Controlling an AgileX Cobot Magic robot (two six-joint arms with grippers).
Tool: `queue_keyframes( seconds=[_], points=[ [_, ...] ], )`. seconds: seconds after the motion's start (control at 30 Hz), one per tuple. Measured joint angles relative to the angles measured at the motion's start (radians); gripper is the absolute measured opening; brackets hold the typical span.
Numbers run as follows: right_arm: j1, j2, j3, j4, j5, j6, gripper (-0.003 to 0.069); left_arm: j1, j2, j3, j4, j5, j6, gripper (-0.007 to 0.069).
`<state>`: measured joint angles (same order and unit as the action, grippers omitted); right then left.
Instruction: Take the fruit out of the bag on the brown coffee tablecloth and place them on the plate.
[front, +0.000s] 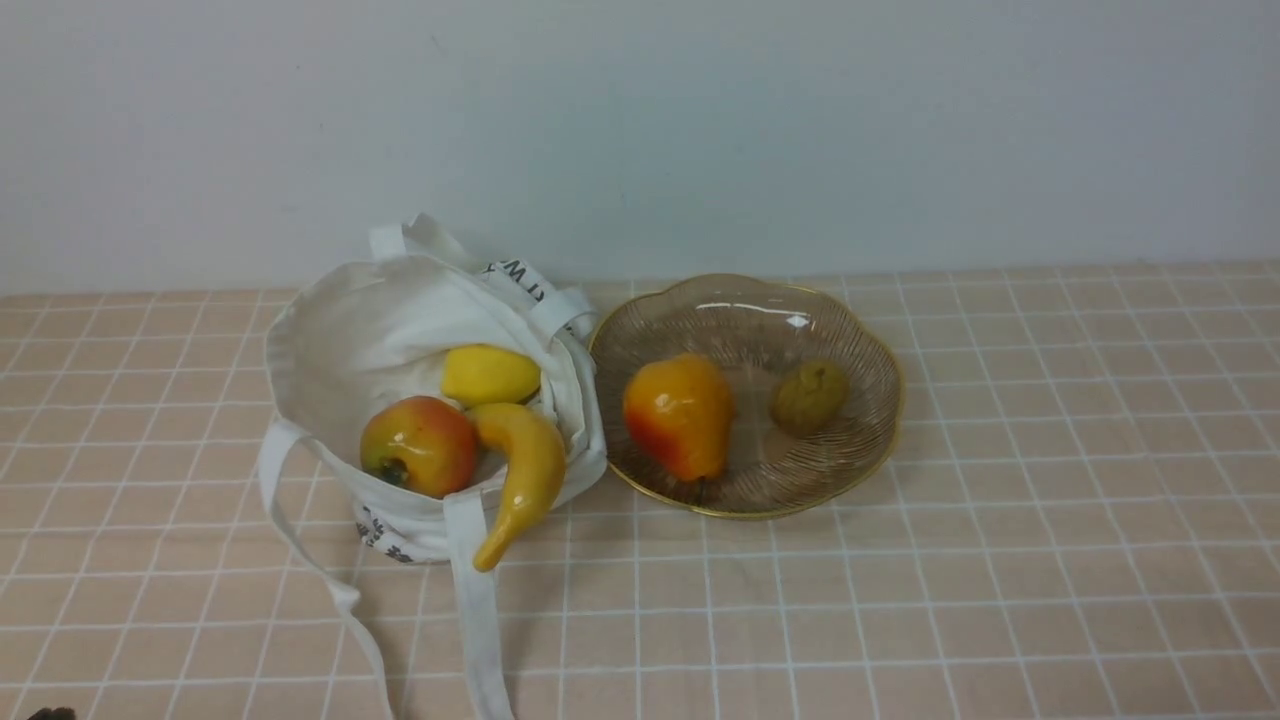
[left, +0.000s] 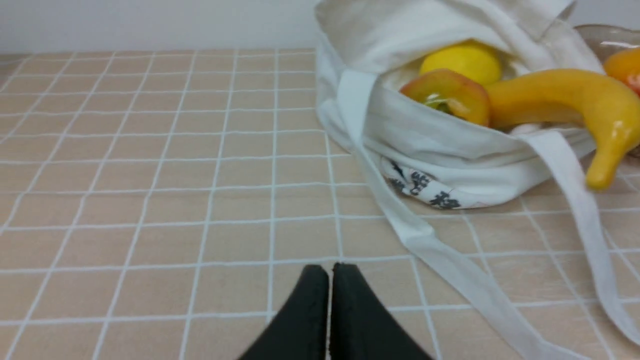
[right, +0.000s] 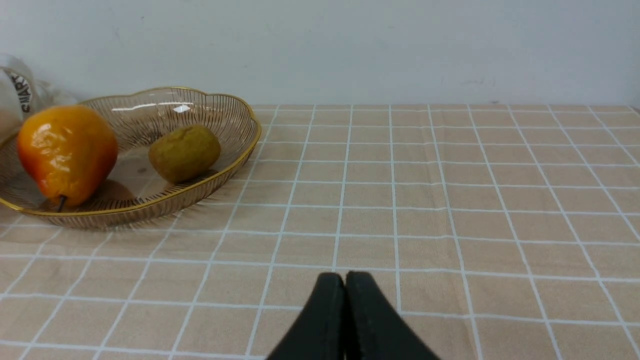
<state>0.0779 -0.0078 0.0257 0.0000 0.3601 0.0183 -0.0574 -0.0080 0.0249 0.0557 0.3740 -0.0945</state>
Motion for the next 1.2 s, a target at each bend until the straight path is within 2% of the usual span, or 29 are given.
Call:
queue_keyframes(
  seconds=[1.2],
  points=[
    [0.0, 0.0, 0.0, 0.0, 0.001, 0.0, -0.0014, -0.021, -0.002, 0.002, -0.013, 0.01, 0.0, -0.0008]
  ],
)
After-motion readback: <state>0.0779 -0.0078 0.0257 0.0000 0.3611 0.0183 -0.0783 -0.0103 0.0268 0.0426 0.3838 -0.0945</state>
